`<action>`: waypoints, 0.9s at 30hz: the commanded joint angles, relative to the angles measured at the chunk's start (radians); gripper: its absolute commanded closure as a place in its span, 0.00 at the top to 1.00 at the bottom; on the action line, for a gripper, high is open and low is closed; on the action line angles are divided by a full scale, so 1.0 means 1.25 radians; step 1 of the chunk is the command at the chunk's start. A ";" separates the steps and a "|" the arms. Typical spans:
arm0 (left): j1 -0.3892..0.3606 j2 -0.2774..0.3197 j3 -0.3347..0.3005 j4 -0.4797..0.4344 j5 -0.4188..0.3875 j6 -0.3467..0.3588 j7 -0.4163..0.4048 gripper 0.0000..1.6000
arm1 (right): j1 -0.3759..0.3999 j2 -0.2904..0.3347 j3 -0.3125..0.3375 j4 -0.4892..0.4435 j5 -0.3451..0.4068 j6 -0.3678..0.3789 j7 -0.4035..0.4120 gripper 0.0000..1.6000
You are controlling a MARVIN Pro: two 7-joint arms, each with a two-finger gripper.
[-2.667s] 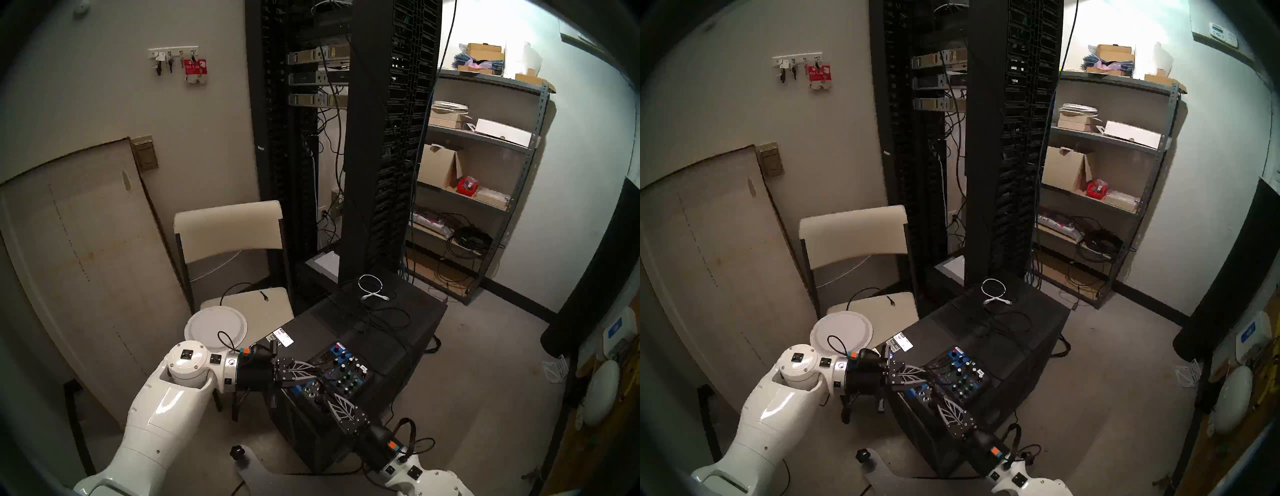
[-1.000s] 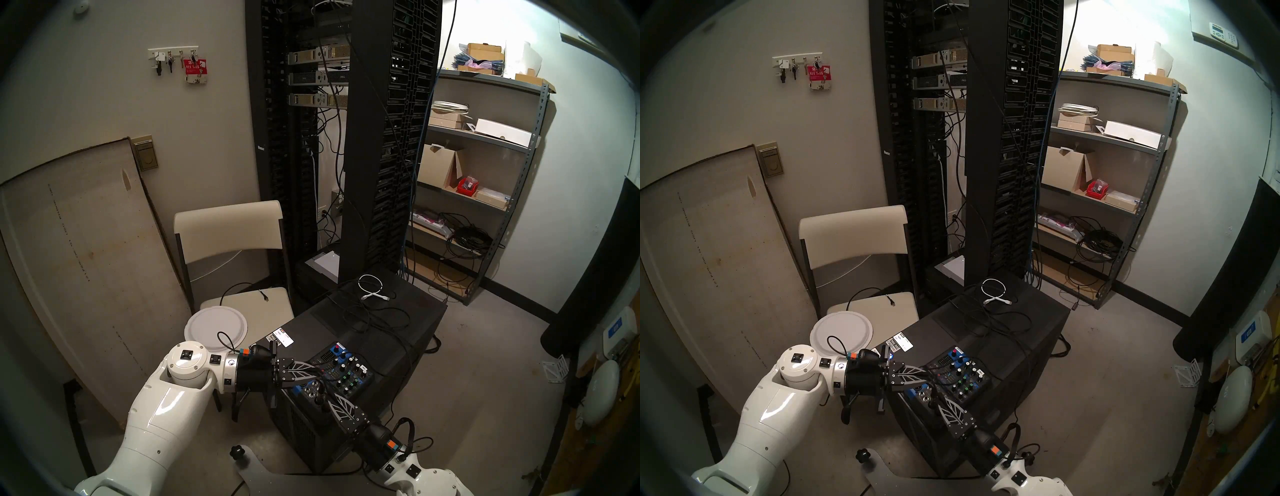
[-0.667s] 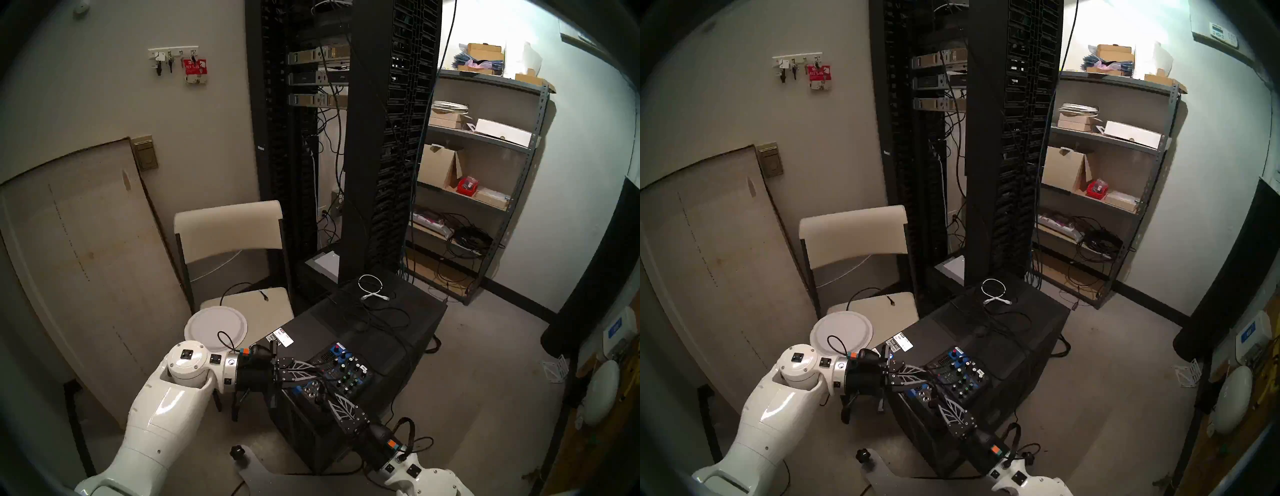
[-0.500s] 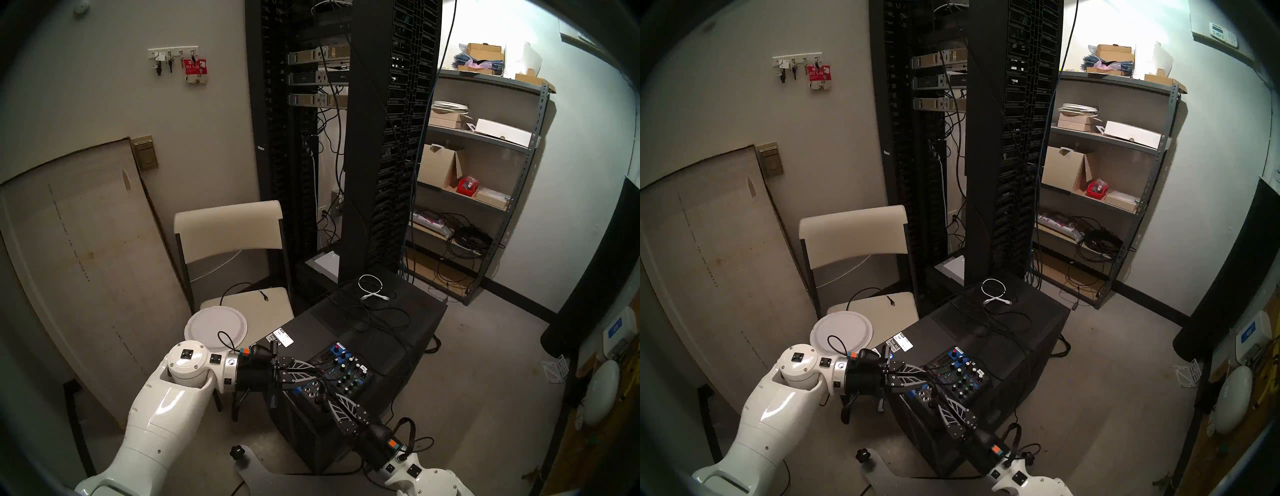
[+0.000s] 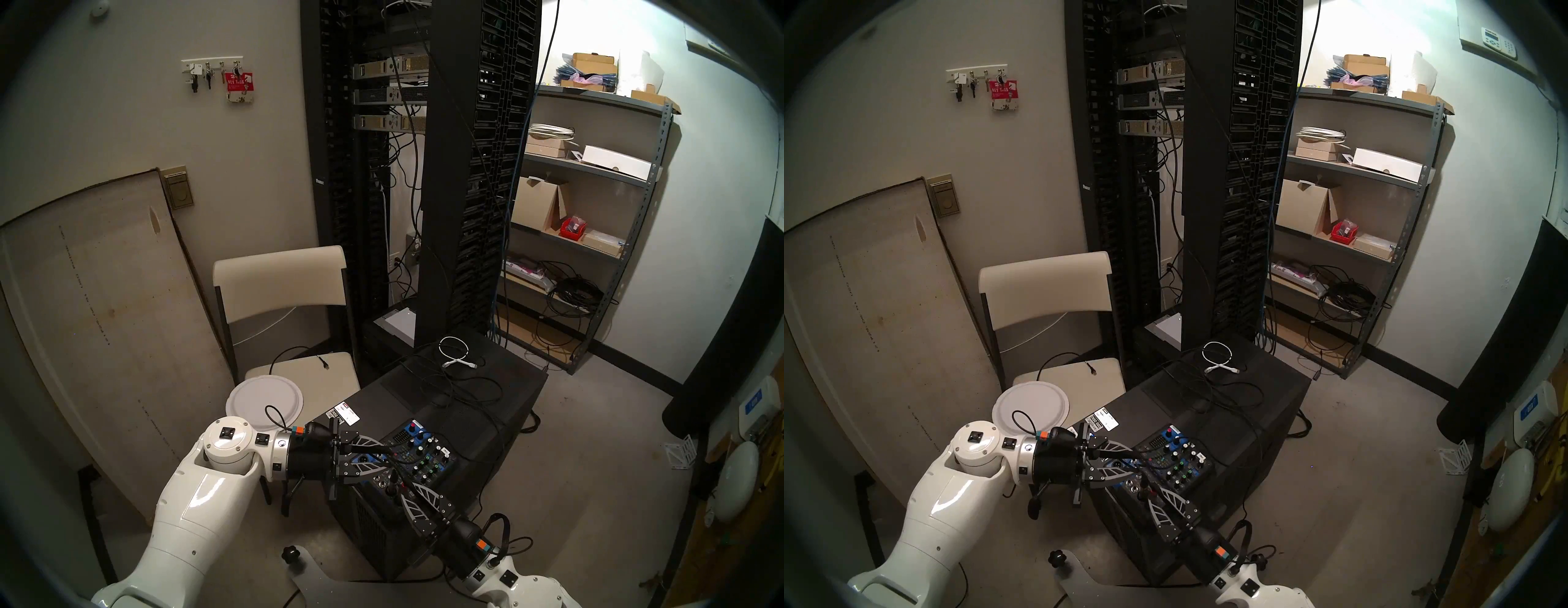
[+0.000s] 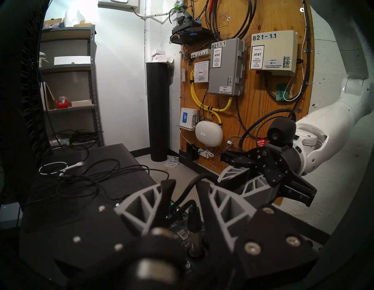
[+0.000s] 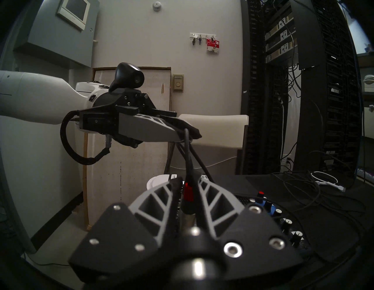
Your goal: Insert aux cable
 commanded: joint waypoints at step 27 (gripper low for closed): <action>0.009 0.010 -0.057 -0.041 -0.016 0.012 -0.005 0.87 | -0.007 -0.011 0.022 -0.047 0.014 0.005 -0.019 0.87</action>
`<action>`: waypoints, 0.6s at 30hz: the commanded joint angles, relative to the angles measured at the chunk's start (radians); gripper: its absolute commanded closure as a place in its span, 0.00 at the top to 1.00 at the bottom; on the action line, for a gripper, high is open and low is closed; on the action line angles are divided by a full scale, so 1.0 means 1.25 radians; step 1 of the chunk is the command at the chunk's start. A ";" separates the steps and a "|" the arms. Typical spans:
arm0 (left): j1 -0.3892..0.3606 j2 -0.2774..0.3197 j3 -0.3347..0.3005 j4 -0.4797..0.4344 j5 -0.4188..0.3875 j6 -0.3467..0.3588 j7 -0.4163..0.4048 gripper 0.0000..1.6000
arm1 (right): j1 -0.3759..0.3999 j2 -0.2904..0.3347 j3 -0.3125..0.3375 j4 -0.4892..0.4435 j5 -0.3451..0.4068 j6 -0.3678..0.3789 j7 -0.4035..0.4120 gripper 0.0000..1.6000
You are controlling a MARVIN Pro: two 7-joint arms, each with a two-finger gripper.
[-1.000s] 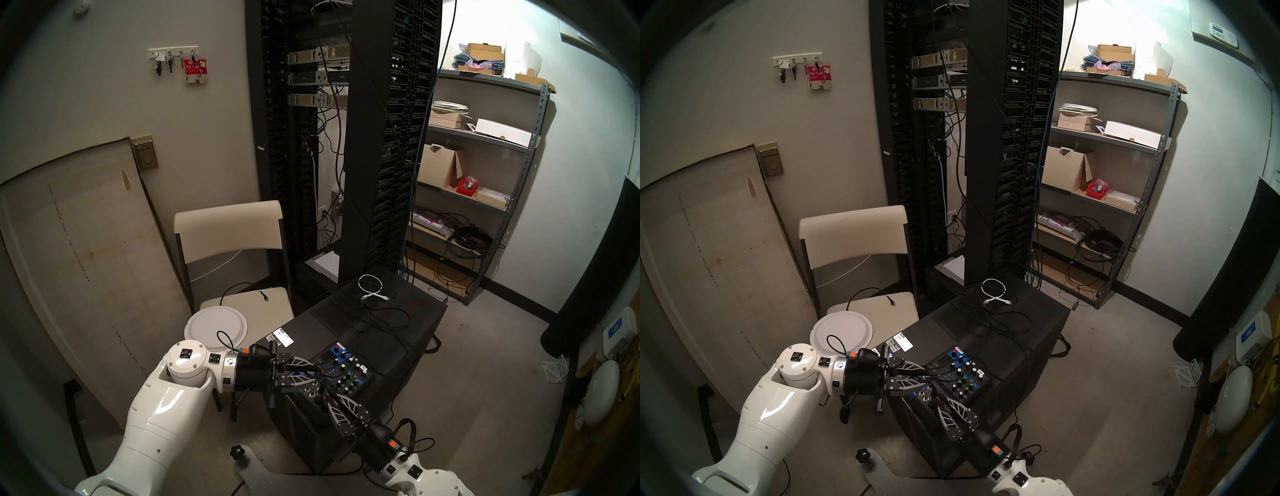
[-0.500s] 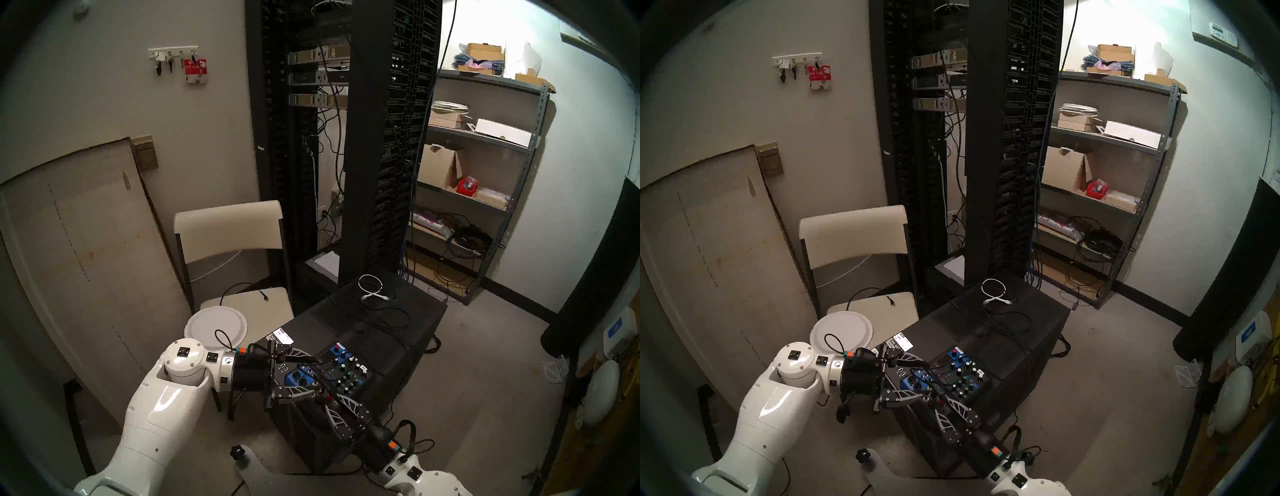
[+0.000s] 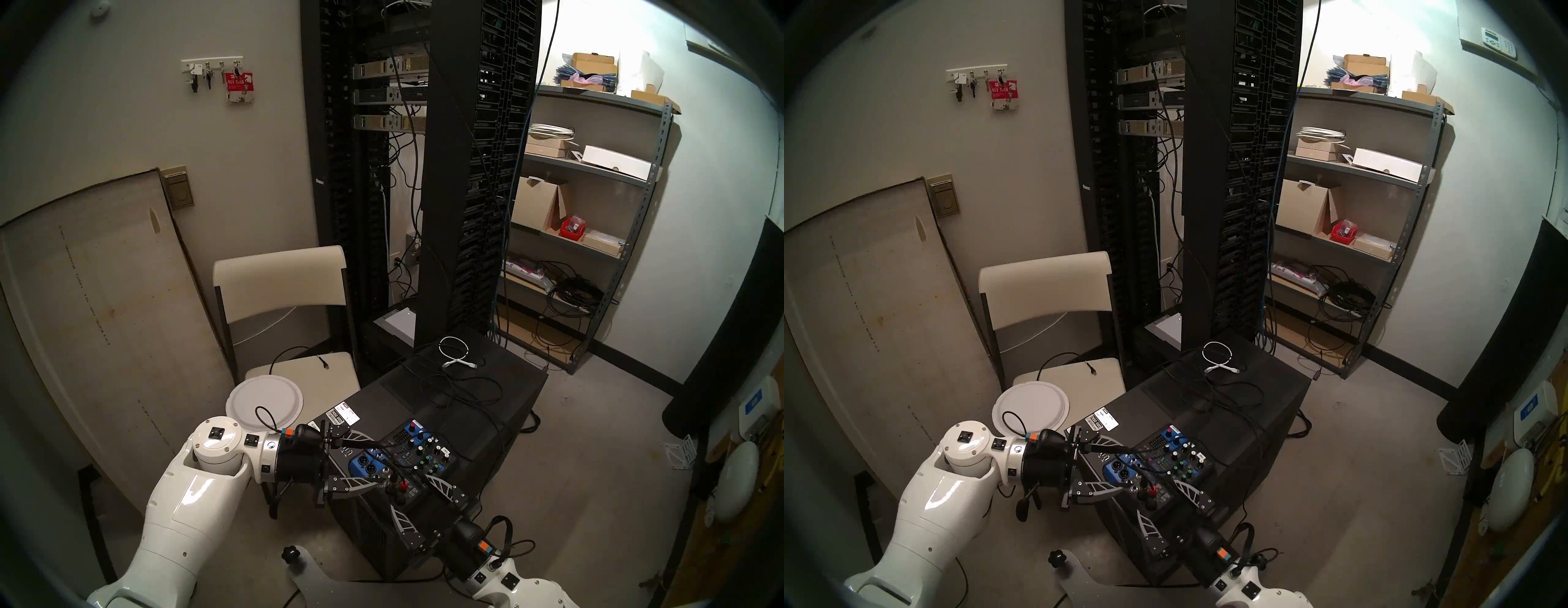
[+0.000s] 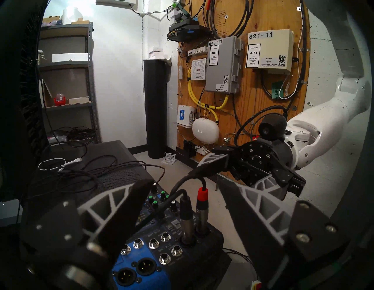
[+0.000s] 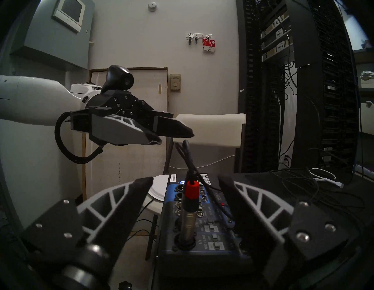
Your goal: Insert aux cable
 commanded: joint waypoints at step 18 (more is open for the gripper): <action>-0.063 -0.040 -0.098 0.001 -0.020 -0.012 0.127 0.98 | 0.036 -0.011 0.082 -0.051 0.048 0.016 -0.048 0.95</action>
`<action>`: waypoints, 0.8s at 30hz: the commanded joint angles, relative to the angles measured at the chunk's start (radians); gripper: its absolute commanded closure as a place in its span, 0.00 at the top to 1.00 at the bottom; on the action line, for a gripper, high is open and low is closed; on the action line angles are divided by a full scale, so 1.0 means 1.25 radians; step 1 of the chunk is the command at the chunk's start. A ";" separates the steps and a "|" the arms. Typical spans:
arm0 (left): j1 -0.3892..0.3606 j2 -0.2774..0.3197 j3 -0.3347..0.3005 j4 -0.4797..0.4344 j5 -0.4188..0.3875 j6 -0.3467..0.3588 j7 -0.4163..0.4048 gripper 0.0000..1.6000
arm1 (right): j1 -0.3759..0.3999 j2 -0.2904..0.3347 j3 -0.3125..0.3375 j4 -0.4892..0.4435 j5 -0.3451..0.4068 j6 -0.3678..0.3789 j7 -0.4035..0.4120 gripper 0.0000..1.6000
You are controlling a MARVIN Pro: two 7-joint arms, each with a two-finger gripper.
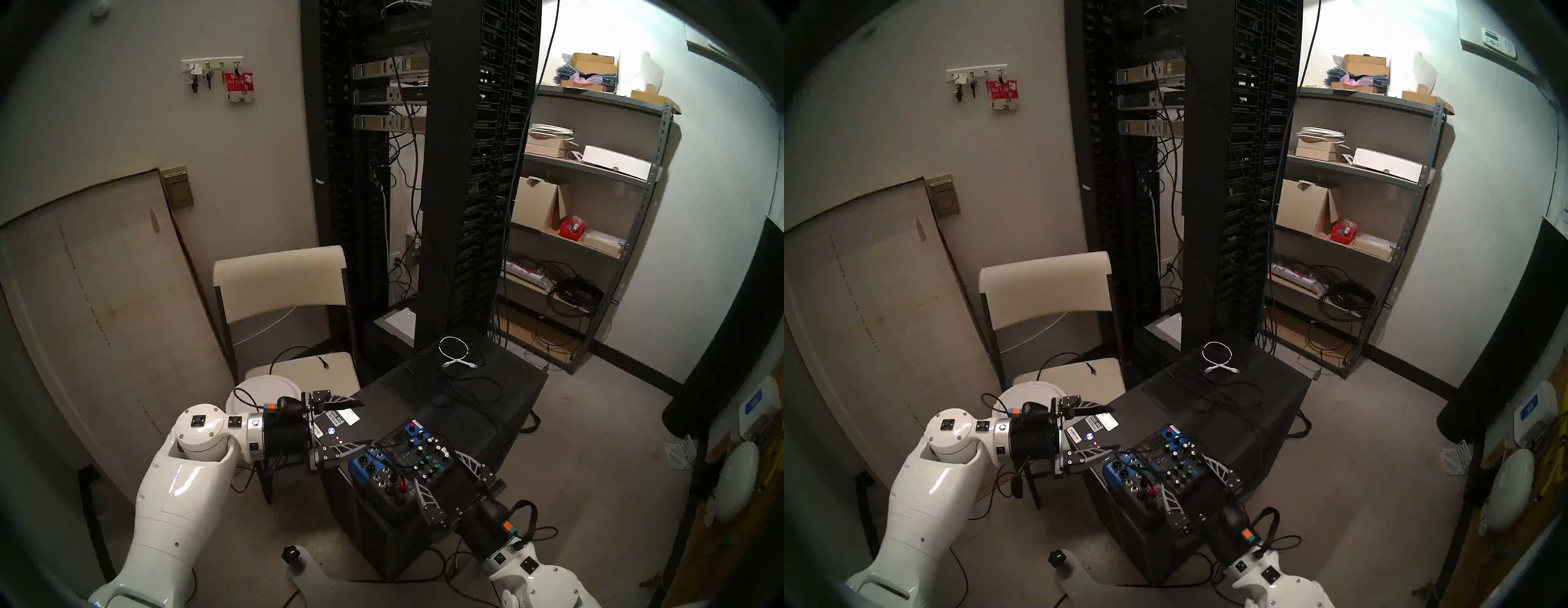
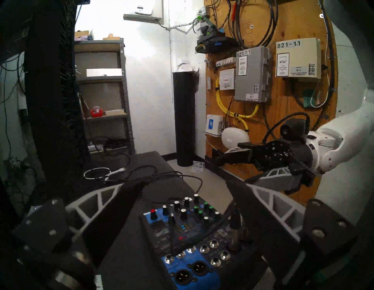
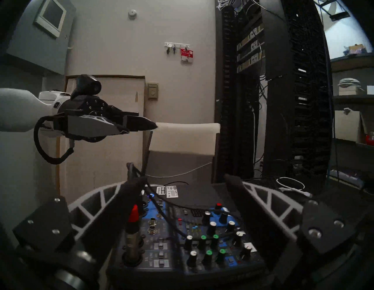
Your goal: Insert aux cable
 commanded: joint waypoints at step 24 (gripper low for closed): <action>-0.039 -0.082 -0.030 0.044 0.053 -0.126 0.189 1.00 | 0.075 -0.015 0.094 0.026 0.031 0.019 -0.065 1.00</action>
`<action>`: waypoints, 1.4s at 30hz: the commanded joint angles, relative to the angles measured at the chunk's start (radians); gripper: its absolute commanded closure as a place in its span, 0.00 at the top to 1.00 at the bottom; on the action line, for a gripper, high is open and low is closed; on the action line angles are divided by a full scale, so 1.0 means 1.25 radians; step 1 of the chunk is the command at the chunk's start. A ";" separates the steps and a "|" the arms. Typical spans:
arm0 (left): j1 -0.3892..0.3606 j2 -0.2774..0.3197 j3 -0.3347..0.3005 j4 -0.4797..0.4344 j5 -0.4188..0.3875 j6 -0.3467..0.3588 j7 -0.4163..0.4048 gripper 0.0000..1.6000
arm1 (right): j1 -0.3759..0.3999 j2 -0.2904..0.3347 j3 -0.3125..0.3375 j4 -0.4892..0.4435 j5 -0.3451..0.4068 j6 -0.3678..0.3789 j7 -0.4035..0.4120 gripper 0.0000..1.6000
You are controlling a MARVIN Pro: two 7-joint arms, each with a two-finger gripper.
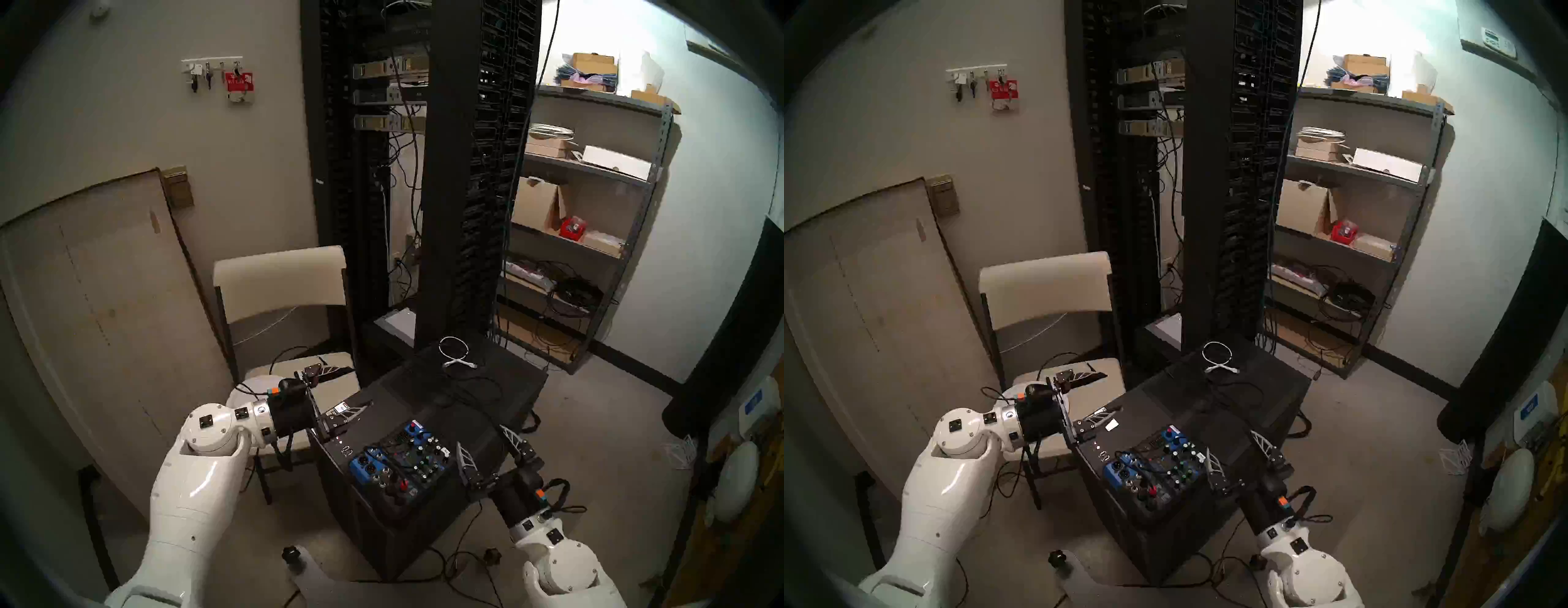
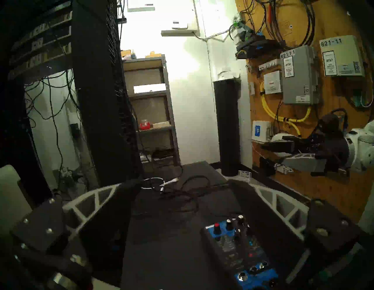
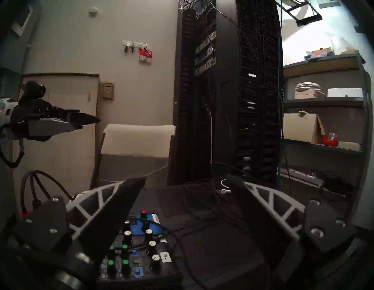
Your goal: Insert aux cable
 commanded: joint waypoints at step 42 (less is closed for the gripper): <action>-0.017 -0.025 -0.019 0.009 0.008 -0.028 0.030 1.00 | 0.016 -0.001 0.002 0.003 -0.006 -0.017 0.002 1.00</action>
